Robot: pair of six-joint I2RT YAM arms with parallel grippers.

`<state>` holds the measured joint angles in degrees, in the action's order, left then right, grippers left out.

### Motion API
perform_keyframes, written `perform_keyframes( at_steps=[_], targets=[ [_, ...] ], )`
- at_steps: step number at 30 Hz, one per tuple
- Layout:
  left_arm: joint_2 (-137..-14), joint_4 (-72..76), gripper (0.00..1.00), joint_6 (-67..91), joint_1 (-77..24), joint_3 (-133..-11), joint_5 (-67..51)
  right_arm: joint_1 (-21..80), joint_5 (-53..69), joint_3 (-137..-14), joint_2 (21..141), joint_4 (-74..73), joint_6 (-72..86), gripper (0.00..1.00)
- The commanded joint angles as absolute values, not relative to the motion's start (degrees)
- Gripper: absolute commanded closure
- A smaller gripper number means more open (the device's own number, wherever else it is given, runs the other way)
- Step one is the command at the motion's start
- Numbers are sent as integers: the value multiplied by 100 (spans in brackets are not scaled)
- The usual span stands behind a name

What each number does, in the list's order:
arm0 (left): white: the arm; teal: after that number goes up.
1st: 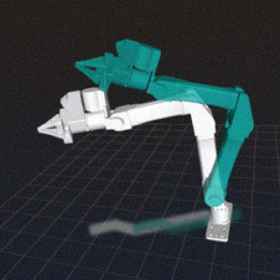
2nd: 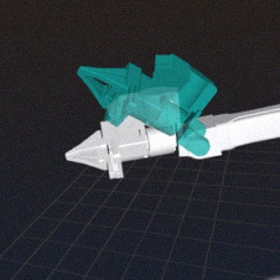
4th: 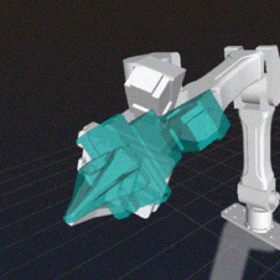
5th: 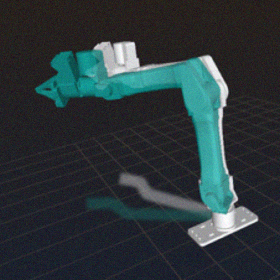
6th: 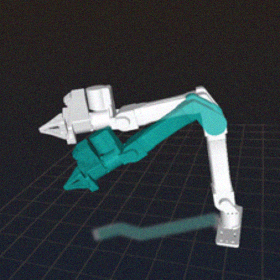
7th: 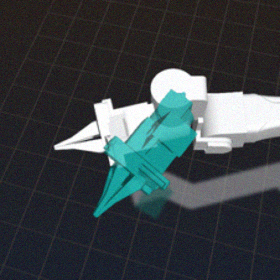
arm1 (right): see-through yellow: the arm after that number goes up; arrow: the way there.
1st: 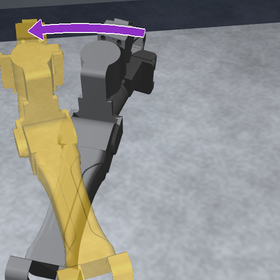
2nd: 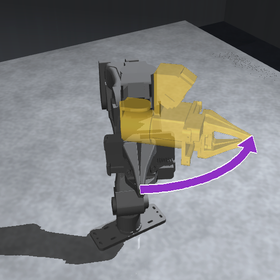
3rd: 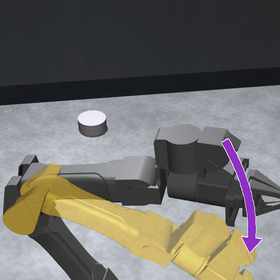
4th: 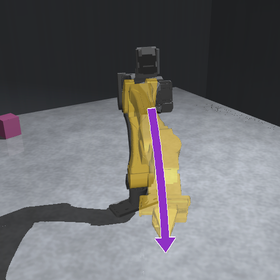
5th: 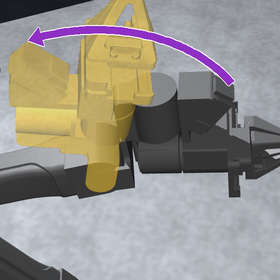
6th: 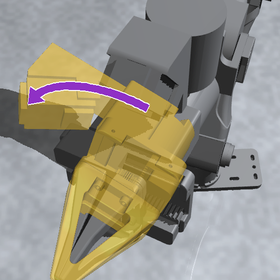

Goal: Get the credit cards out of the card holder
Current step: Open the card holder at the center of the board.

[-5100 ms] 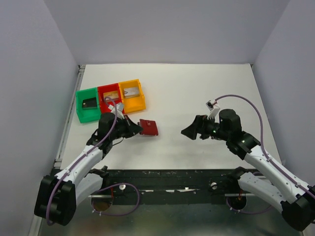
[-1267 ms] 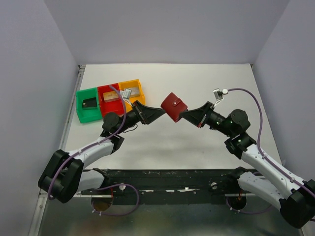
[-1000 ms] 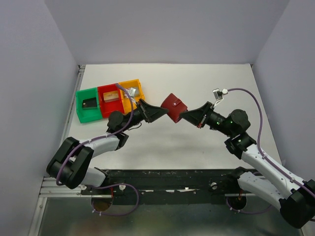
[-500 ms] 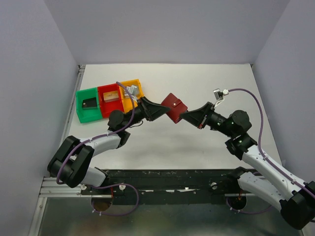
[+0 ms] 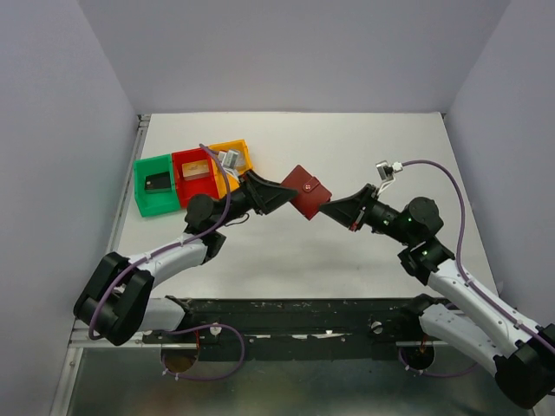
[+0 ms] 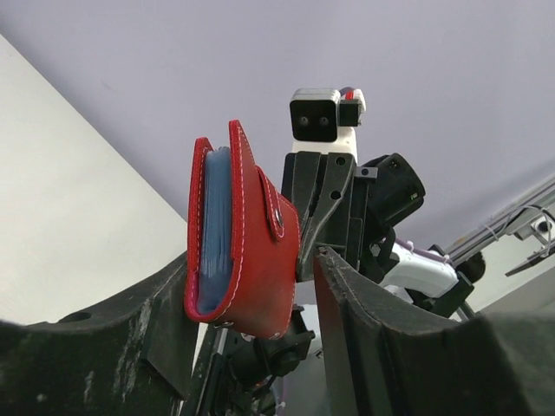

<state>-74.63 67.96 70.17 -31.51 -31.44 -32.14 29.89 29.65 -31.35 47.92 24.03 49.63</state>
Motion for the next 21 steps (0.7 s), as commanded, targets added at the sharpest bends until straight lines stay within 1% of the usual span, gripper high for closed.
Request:
perform_keyframes(
  at_steps=[1,9,12,14,16,18,19,21],
  targets=[
    [-7321,6548,42,6750,-3173,-3322,-3305,2962,2936,-3041,4693,2303,4790,99],
    [-7304,6328,58,6671,-3173,-3392,-3340,2962,2988,-3067,4650,2171,4667,99],
    [-7269,6232,66,6592,-3173,-3445,-3384,2962,3023,-3085,4649,2110,4614,99],
    [-7242,6153,73,6557,-3173,-3480,-3410,2962,3023,-3076,4641,2057,4570,99],
    [-7198,6047,76,6504,-3173,-3489,-3410,2962,2997,-3067,4614,1978,4527,99],
    [-7128,5837,83,6381,-3173,-3533,-3436,2962,2953,-3102,4571,1812,4474,98],
    [-7084,5653,85,6276,-3173,-3559,-3454,2962,2892,-3172,4536,1584,4404,87],
    [-6927,5127,92,5961,-3173,-3673,-3472,2962,2708,-3409,4483,900,4045,60]
  ],
)
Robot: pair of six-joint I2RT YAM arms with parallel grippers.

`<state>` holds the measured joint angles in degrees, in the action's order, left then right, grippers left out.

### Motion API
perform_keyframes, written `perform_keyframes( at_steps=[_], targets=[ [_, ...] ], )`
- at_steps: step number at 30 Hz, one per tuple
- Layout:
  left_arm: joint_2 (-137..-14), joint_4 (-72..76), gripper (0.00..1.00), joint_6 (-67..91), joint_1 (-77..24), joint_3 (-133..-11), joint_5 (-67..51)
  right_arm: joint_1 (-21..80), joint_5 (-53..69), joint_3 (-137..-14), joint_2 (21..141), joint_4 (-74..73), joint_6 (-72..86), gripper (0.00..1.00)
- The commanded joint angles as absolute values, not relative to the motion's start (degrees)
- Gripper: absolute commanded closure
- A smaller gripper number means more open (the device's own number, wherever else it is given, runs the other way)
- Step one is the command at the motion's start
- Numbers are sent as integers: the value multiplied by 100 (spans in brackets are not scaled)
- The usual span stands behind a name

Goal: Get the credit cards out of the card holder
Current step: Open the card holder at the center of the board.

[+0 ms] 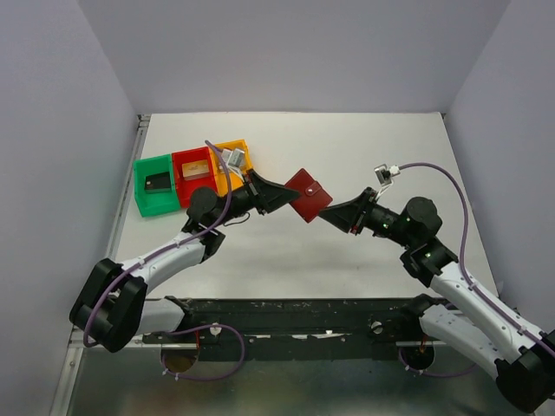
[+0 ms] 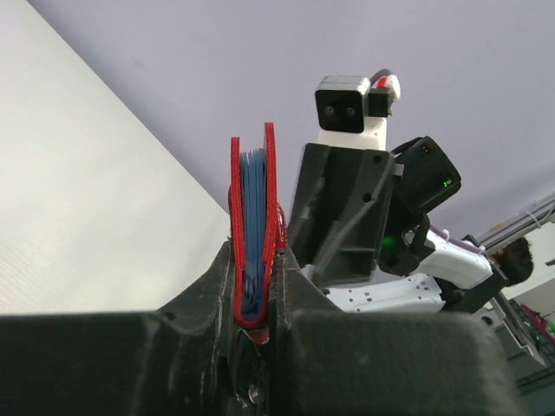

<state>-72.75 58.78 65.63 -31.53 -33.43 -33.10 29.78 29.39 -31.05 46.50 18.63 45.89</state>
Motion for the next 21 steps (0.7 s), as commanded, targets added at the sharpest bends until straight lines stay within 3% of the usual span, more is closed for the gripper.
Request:
perform_keyframes(
  at_steps=[1,3,6,13,21],
  targets=[
    [-6813,4750,95,5698,-3173,-3752,-3454,2962,2568,-3567,4430,453,3808,47],
    [-6584,3758,100,5101,-3173,-3954,-3349,2962,2181,-3874,4368,-399,3412,31],
    [-6303,2491,100,4423,-3173,-4165,-3086,2962,1777,-4253,4228,-1141,2867,23],
    [-6284,538,100,3735,-3295,-4877,-2558,3058,1039,-5158,4420,-2389,2110,27],
    [-6732,-694,100,4191,-3630,-5677,-1995,4059,-1210,-6151,5009,-3348,1275,33]
  ],
)
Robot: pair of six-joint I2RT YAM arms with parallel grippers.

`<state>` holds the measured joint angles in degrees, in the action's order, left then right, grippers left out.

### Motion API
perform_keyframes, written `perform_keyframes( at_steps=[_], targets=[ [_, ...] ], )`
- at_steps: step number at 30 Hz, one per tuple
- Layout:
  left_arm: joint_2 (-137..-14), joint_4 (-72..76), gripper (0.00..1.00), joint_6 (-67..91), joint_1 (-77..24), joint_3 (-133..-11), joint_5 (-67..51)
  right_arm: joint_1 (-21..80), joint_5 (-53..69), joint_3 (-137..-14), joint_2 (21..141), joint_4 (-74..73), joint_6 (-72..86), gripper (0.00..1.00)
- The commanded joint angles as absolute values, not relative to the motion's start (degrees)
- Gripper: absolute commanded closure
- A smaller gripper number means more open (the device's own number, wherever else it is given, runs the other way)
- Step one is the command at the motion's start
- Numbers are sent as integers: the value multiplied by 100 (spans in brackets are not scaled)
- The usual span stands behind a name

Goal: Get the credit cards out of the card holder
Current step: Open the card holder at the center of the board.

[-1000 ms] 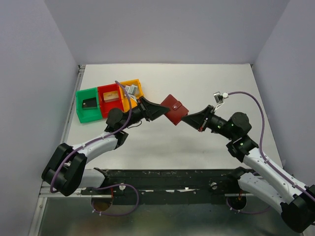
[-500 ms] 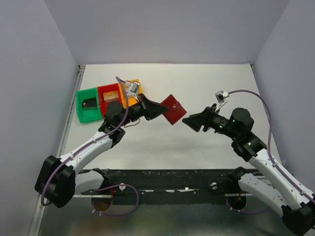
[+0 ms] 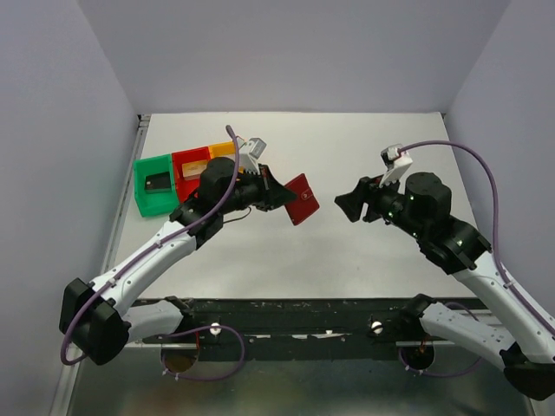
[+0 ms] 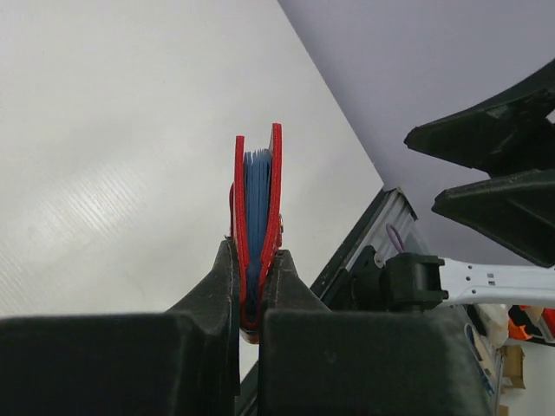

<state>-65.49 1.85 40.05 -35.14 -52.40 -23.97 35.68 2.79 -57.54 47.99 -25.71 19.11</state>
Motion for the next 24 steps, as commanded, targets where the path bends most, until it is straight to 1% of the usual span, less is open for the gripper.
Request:
perform_keyframes(
  at_steps=[1,5,8,12,16,24],
  targets=[
    [-6767,-755,100,4262,-3639,-5730,-2013,4252,-1396,-6213,5071,-3375,1205,33],
    [-6925,-975,100,4473,-3700,-6028,-2022,5061,-2178,-6433,5483,-3454,924,33],
    [-6978,-1151,100,4535,-3744,-6204,-1995,5579,-2575,-6469,5712,-3393,800,30],
    [-7022,-1379,100,4632,-3788,-6381,-1925,5756,-2558,-6442,5800,-3138,817,27],
    [-7040,-1450,100,4798,-3797,-6425,-1907,5880,-2689,-6714,6134,-3181,782,27],
    [-7102,-1635,100,4940,-3823,-6548,-1907,5933,-2847,-6970,6582,-3085,773,31]
  ],
)
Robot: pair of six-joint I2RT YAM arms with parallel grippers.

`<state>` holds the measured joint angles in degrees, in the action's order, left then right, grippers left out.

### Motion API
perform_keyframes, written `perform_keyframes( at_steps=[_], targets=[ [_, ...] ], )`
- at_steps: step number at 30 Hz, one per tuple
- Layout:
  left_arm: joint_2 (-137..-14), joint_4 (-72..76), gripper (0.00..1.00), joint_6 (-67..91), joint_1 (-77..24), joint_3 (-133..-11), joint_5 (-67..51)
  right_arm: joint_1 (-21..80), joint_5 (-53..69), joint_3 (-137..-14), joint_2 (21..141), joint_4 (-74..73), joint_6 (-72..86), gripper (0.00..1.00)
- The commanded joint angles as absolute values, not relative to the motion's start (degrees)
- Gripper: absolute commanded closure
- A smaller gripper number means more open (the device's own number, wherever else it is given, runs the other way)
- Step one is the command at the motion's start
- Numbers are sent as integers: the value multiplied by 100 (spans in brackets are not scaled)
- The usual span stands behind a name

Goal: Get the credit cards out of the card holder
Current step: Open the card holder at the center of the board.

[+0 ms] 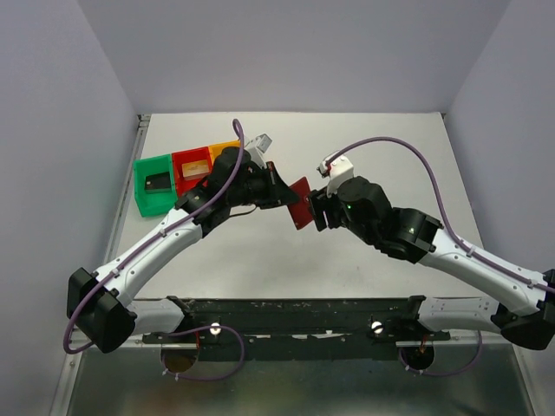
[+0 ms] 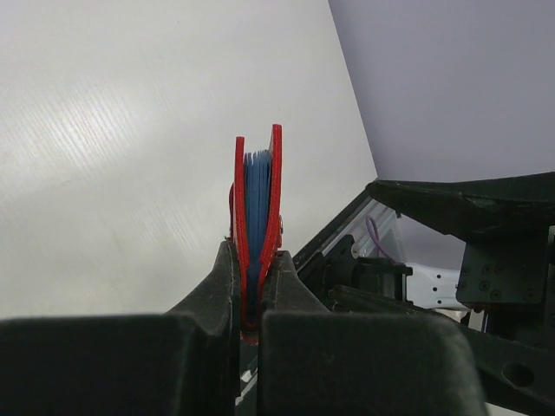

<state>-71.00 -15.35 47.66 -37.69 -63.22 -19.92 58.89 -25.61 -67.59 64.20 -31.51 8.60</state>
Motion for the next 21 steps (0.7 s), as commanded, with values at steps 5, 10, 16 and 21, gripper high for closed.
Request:
perform_keyframes(
  at_steps=[5,10,16,21],
  targets=[
    [-7093,-1687,100,4957,-3841,-6574,-1907,5933,-2865,-7092,6829,-3111,782,35],
    [-7110,-1723,100,4948,-3841,-6583,-1925,5941,-2777,-7172,6996,-3120,791,39],
    [-7110,-1705,100,4966,-3850,-6565,-1969,5933,-2847,-7216,7207,-3173,800,43],
    [-7067,-1591,100,4992,-3867,-6513,-2021,5933,-2970,-7339,7409,-3296,782,46]
  ],
)
